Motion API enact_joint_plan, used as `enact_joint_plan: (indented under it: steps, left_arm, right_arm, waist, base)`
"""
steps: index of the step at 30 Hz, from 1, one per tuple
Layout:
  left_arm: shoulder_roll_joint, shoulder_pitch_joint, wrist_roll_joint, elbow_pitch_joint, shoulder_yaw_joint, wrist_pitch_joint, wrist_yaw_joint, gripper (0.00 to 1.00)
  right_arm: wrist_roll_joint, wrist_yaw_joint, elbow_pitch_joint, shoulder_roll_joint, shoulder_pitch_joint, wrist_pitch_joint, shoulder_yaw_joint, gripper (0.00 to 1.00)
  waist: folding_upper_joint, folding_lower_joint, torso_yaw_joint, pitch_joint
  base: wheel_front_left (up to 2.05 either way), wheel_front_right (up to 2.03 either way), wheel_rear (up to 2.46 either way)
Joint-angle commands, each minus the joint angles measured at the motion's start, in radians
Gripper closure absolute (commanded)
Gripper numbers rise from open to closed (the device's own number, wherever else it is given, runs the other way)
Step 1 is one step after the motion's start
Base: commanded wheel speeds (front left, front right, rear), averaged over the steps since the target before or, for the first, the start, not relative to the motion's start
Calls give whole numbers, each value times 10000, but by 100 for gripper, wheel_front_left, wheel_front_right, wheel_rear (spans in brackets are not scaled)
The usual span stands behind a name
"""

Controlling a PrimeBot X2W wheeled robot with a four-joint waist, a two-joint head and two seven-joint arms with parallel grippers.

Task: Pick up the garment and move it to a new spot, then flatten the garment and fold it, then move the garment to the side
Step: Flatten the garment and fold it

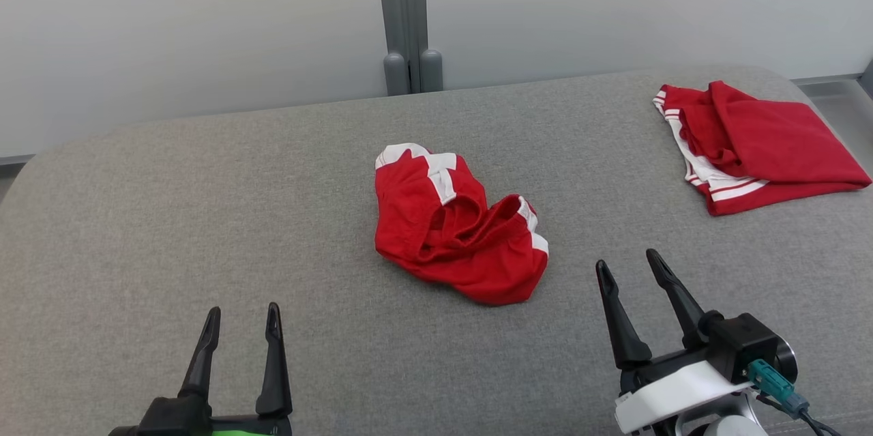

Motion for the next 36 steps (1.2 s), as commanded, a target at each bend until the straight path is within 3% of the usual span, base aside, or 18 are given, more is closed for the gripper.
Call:
enact_joint_plan:
  steps: [1,26,36]
  left_arm:
    - [2,-10,48,10,-11,-1,66,0]
    - [2,-130,119,47,-63,-1,138,0]
    - [3,-582,-111,275,-640,-1,-280,0]
  right_arm:
    - [16,-16,24,-9,128,-1,4,0]
    - [14,-15,49,-9,49,0,-32,0]
    - [-86,-16,45,-7,-174,0,68,0]
  waist:
    - [0,0,8,12]
    - [0,0,-46,291]
    - [0,0,-263,658]
  base:
    - [0,0,0]
    - [0,0,0]
    - [0,0,0]
